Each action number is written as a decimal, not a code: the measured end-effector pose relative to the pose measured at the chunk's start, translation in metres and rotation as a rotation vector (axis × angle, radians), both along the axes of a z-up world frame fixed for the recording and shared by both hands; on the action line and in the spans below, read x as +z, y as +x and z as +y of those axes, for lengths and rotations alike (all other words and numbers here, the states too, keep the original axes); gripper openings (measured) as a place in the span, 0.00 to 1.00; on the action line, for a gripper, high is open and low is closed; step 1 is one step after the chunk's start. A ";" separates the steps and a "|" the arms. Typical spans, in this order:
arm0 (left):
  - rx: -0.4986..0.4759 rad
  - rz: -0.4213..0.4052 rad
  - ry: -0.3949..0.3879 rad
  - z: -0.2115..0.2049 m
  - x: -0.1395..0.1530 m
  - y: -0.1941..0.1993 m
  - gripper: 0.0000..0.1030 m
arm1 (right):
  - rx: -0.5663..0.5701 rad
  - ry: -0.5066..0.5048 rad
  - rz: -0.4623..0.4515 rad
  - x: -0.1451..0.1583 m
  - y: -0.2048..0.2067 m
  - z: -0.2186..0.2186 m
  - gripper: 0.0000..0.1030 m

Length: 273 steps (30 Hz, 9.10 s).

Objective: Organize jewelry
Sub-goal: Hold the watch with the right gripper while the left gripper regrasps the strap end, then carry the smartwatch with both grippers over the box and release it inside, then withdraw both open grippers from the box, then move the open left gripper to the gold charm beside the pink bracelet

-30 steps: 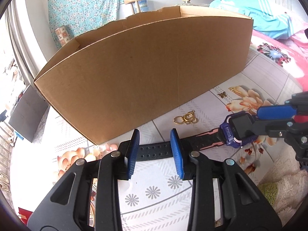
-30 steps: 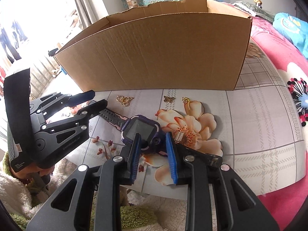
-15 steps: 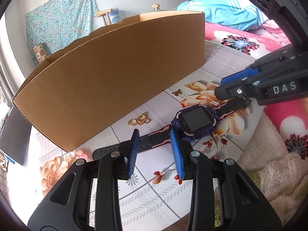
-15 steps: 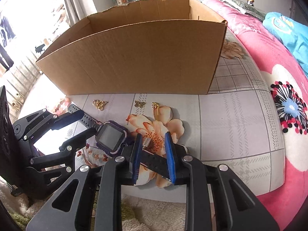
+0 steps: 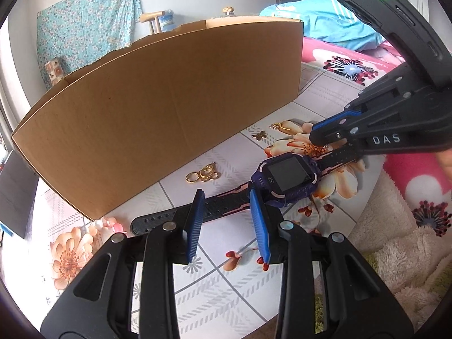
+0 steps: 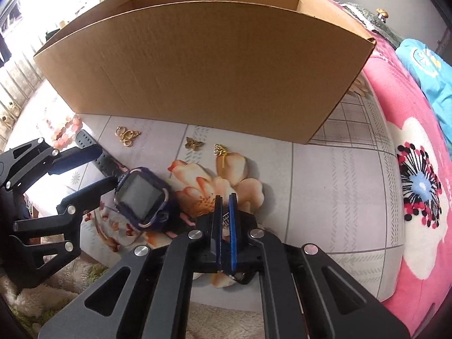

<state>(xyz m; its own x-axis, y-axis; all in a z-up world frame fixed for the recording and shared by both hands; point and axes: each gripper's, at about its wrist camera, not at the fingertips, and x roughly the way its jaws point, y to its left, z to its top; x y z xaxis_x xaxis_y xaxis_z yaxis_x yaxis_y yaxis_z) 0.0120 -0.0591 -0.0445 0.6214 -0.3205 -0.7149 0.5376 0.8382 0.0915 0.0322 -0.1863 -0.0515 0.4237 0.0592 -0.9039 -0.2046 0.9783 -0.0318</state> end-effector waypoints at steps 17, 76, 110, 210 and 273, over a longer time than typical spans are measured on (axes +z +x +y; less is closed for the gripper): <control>0.006 0.016 -0.065 0.012 0.008 0.000 0.32 | -0.066 0.193 -0.147 0.043 -0.016 -0.015 0.32; 0.162 0.257 -0.299 0.028 0.015 0.042 0.16 | 0.043 0.332 -0.139 0.011 -0.037 0.027 0.32; 0.118 0.130 -0.069 0.017 0.006 0.009 0.16 | -0.327 0.498 -0.099 -0.002 -0.055 -0.052 0.10; 0.296 0.125 -0.145 0.115 0.023 -0.004 0.74 | -0.064 0.211 -0.103 0.002 -0.041 0.051 0.63; 0.168 0.148 -0.323 0.133 0.043 0.036 0.08 | -0.009 0.350 -0.100 0.022 -0.012 0.085 0.67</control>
